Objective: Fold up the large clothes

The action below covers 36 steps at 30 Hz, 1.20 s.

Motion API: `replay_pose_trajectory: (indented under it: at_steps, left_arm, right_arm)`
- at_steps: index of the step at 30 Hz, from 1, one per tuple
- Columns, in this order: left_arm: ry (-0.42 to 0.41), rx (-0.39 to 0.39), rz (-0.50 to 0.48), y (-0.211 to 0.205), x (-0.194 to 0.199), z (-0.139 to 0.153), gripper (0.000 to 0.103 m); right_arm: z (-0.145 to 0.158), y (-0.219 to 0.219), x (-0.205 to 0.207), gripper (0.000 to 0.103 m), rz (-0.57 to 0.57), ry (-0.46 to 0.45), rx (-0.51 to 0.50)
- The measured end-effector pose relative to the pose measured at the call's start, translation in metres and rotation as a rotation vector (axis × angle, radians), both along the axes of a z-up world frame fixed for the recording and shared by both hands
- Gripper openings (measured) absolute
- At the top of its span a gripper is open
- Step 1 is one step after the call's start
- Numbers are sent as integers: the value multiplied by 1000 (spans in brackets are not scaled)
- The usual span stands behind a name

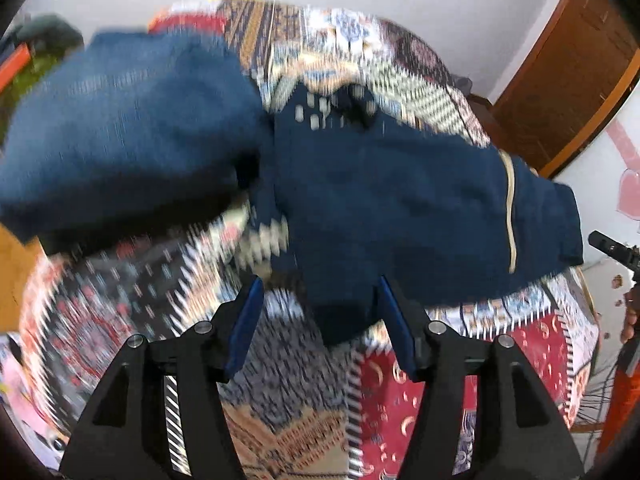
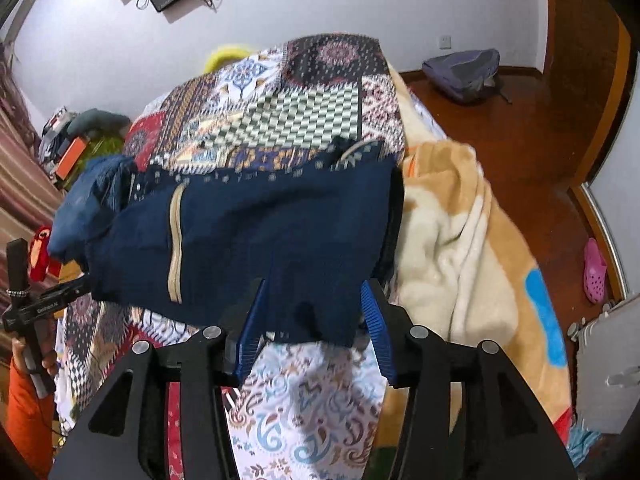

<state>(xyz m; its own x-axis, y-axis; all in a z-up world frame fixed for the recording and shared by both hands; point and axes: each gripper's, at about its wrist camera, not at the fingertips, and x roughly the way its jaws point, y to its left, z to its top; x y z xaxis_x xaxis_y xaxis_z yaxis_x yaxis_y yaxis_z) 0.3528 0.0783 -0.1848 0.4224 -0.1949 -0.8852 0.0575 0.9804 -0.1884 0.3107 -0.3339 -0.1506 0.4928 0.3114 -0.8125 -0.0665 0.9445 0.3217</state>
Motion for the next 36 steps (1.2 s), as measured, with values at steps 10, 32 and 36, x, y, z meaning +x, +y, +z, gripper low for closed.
replay_pose_trajectory:
  at_steps: [10,32,36]
  left_arm:
    - [14,-83,-4,-12,4,-17,40]
    - [-282,-27,-106,-49,31,100,6]
    - [-346,48,-75,-54,81,125,6]
  right_arm:
    - [-23,-2,7,45,-35,25,48]
    - [53,25,55,7,42,-247,-61]
    - [66,16,105,7,-55,-266,-83]
